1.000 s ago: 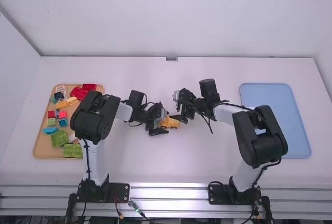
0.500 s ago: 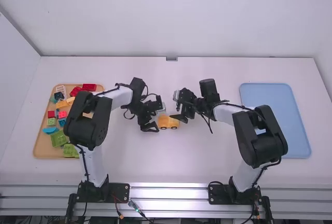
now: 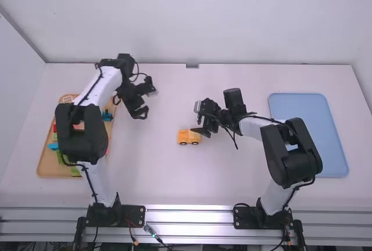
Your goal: Assemble lego blocks to make yellow taxi
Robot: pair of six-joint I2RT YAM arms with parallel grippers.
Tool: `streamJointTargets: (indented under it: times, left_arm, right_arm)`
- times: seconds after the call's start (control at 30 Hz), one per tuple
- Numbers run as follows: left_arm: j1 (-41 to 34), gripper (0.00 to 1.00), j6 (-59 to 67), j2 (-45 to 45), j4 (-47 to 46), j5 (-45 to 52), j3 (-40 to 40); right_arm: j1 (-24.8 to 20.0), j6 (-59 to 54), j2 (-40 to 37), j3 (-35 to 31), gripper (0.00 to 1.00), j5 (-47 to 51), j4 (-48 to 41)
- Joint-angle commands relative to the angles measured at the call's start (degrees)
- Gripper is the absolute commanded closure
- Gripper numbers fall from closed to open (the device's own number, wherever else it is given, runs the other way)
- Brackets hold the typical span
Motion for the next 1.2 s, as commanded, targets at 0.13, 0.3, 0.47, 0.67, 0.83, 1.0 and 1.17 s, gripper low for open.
streamJointTargets:
  times: [0.13,0.3,0.47,0.67,0.83,1.0,1.17]
  left_arm:
    - [14.6,0.01,-16.4,-2.5,9.1,-20.4,2.6]
    - [23.6,0.01,-17.4,-2.5,17.3,-21.0,2.6]
    - [30.5,0.01,-9.7,-2.5,18.6,-8.4,3.0]
    - [34.1,0.01,-2.7,-1.4,13.8,-3.3,7.0]
    - [33.3,0.01,2.4,1.2,7.2,-3.7,12.9]
    - [33.5,0.01,5.0,6.0,2.0,-8.0,17.7]
    - [33.3,0.01,8.3,11.1,-2.1,-9.6,20.2]
  right_arm:
    - [0.0,0.3,-0.6,0.3,0.01,0.1,1.7]
    - [0.0,0.3,-0.6,0.3,0.01,0.1,2.6]
    - [0.0,0.3,-0.6,0.3,0.01,0.0,2.8]
    - [0.0,3.1,-0.6,0.3,0.01,0.1,4.0]
    - [0.0,8.6,-0.6,0.3,0.01,0.0,7.1]
    - [0.1,9.7,-0.6,0.3,0.01,0.0,8.1]
    - [0.1,11.0,-0.6,0.3,0.01,0.0,8.3]
